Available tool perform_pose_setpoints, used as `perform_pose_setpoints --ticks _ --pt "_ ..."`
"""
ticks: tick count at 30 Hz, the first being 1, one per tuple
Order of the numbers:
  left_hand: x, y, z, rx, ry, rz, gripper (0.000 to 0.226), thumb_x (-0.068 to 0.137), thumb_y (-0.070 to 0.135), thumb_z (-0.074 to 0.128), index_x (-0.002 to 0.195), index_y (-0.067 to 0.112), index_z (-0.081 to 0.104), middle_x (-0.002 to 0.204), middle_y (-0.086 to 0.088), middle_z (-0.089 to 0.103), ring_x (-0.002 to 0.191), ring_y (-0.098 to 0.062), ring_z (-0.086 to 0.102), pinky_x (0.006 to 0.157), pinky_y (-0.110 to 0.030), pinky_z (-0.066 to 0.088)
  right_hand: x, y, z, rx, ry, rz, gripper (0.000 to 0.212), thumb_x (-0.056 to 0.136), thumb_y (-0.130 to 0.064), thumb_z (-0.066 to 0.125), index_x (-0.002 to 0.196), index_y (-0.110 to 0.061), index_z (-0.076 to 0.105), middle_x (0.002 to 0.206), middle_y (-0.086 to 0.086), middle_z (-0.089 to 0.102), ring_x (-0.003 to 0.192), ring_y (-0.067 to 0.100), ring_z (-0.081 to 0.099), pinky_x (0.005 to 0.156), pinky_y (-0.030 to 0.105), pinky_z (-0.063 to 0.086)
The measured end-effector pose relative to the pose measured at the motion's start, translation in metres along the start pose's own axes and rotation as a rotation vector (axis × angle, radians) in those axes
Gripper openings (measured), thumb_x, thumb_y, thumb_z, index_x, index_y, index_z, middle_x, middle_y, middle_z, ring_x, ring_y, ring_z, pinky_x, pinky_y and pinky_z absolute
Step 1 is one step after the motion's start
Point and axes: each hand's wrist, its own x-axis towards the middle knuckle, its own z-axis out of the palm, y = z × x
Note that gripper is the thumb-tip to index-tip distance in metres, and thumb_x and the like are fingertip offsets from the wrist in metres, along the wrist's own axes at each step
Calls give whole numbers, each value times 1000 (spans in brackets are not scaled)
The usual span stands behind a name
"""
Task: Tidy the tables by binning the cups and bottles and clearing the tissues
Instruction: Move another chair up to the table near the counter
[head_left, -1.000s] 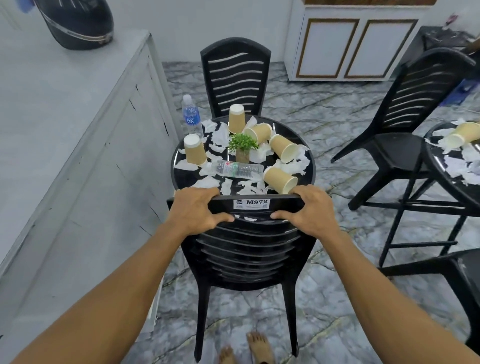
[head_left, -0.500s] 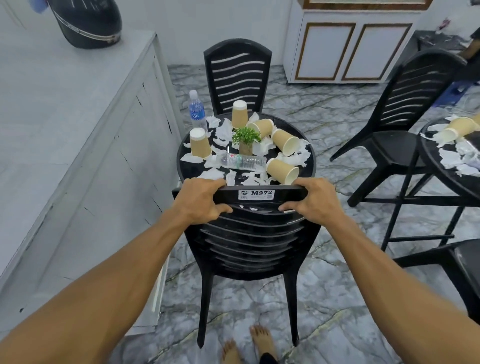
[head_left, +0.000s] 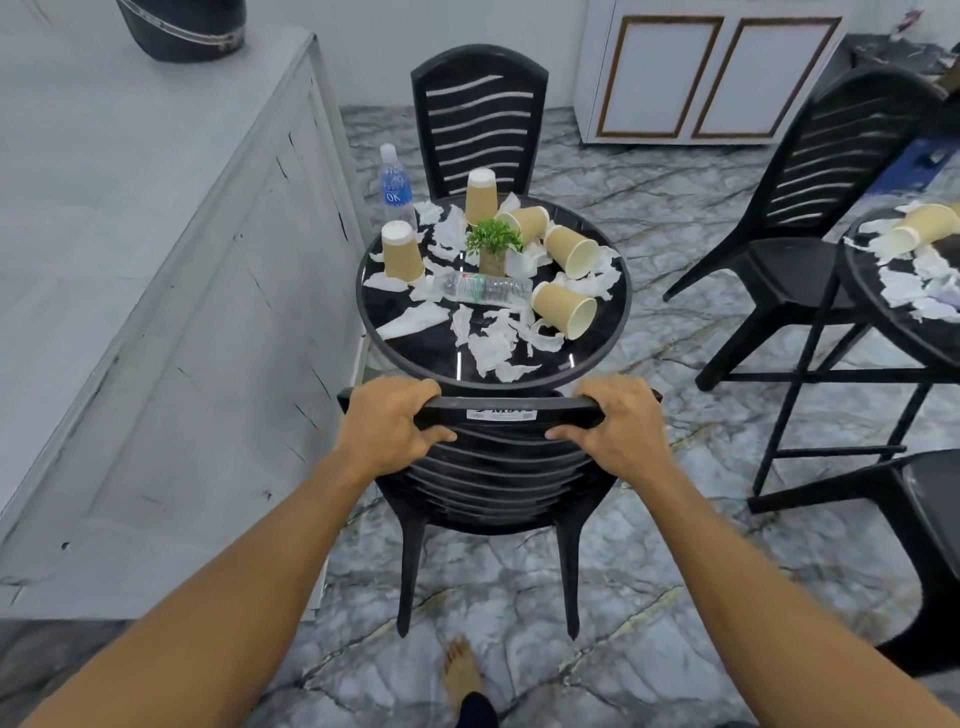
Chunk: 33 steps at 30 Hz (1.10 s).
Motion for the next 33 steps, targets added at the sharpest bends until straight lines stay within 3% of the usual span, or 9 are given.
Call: perform_pose_setpoints --ticks 10,13,18,21,24,26,28,33 --pt "-111 48 15 83 -37 2 47 67 51 87 69 18 55 60 5 53 54 -20 50 48 -29 40 -121 -13 12 -75 34 -130 46 70 -60 81 77 -18 64 71 -5 63 68 20 61 66 35 48" --pt "-137 63 15 114 -48 -14 46 64 45 91 69 17 54 60 5 53 55 -20 50 55 -26 32 -149 -22 13 -59 10 -112 43 71 -57 82 77 -18 64 70 -5 62 66 20 59 65 36 47" --pt "-173 77 20 91 -113 -44 38 67 31 89 72 17 55 62 5 53 58 -22 52 59 -31 38 -189 -29 14 -40 -80 -97 34 68 -39 88 82 -18 65 75 -5 64 72 22 62 68 39 48" --pt "-170 77 20 72 -136 -65 36 64 29 91 72 18 58 61 7 55 55 -21 52 55 -29 35 -184 -32 10 -69 -125 -60 34 58 -34 92 77 -21 67 69 -8 65 66 20 64 65 37 50" --pt "-167 77 20 82 -142 -25 38 61 23 89 92 19 69 71 6 65 63 -23 61 53 -29 44 -175 -34 9 -86 -157 -71 33 53 -31 96 69 -24 68 58 -11 62 55 18 61 55 30 49" --pt "-165 76 21 110 -156 19 33 60 16 86 85 19 64 64 6 60 54 -24 56 44 -27 35 -173 -32 11 -61 -148 -113 33 55 -30 95 66 -22 65 55 -10 59 51 19 58 52 29 47" --pt "-155 73 20 136 -124 54 35 58 12 86 74 16 55 55 3 52 44 -25 46 44 -24 22 -163 -31 11 -70 -104 -147 35 57 -32 95 66 -20 63 54 -8 57 51 20 57 51 29 46" --pt "-126 71 16 158 -42 62 31 63 14 83 75 13 54 55 0 50 43 -26 45 46 -26 22 -136 -21 7 -70 -37 -105 32 62 -32 90 72 -18 63 63 -7 61 61 21 61 63 36 45"
